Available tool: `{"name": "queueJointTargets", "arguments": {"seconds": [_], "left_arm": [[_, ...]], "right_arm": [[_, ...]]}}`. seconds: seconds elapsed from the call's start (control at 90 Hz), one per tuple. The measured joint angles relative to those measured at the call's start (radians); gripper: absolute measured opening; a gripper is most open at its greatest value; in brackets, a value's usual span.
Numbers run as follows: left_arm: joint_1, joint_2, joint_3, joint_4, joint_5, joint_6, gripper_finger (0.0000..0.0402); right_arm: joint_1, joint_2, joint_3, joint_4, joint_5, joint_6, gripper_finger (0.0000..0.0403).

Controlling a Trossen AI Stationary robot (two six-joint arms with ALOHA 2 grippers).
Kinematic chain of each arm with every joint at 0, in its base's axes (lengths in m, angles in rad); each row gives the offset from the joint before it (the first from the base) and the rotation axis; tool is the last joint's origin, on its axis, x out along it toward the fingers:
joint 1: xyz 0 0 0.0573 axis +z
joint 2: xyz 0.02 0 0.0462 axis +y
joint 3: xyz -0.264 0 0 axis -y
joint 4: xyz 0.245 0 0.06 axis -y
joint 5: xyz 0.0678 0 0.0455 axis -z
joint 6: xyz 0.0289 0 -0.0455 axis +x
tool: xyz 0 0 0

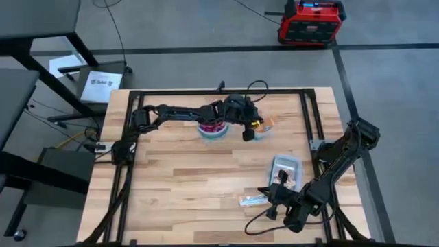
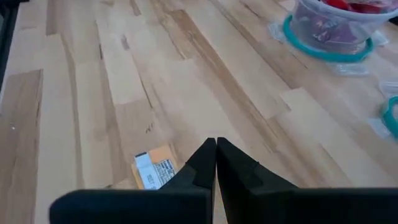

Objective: Sort candy
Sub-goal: Put the yellow candy strip into the small circular transparent bin

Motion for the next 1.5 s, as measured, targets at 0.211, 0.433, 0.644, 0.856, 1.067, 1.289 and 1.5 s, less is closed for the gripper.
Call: {"name": "queueJointTargets", "arguments": {"seconds": [0.211,0.433,0.644,0.856,1.067,1.289,1.5], "left_arm": [[-0.002,-0.042,-0.003,-0.141,-0.056,0.036,0.0163],[-0.032,-0.275,-0.001,-0.597,-0.118,0.066,0.0165],[-0.068,-0.571,-0.146,-0.819,-0.160,0.050,0.0160],[-0.082,-0.897,-0.560,-0.611,-0.162,-0.119,0.0159],[-0.138,-1.105,-0.861,-0.416,-0.160,-0.274,0.0159],[-0.163,-1.159,-0.939,-0.409,-0.161,-0.327,0.0159],[-0.167,-1.154,-0.940,-0.416,-0.161,-0.312,0.0159]], "right_arm": [[0.000,0.000,0.000,0.006,-0.010,0.001,0.0000],[-0.053,-0.008,0.060,-0.107,-0.013,-0.099,0.0000],[-0.351,-0.150,0.223,-0.522,0.005,-0.150,0.0000],[-0.839,-0.283,0.228,-0.537,-0.362,-0.419,0.0000],[-1.126,-0.256,0.210,-0.502,-0.596,-0.575,0.0000],[-1.169,-0.133,0.178,-0.435,-0.686,-0.595,0.0000],[-1.187,-0.009,0.142,-0.352,-0.694,-0.590,0.0000]]}}
